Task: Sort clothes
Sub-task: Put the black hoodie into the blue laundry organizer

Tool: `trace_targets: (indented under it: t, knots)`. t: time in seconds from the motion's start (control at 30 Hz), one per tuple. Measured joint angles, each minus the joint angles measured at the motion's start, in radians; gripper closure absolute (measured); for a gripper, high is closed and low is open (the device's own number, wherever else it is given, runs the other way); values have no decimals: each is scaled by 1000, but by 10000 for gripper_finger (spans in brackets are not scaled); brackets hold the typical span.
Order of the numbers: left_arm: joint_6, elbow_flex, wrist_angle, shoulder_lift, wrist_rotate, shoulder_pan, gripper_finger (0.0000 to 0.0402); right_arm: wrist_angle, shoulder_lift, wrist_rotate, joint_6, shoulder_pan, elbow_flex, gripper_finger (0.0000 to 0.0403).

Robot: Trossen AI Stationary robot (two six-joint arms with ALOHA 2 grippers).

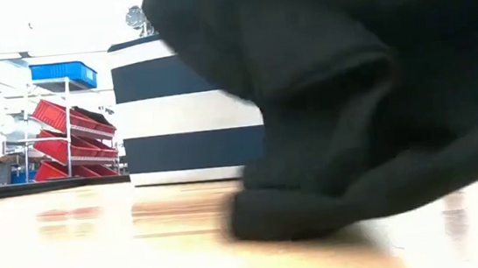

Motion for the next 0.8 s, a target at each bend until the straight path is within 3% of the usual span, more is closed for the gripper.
trace_targets:
  t: [0.43,0.8]
  knots:
    - [4,0,0,0,-4,0,173,36,-273,66,-62,-1,2,331]
    - [1,0,3,65,-32,1,173,243,-468,66,-204,-86,2,331]
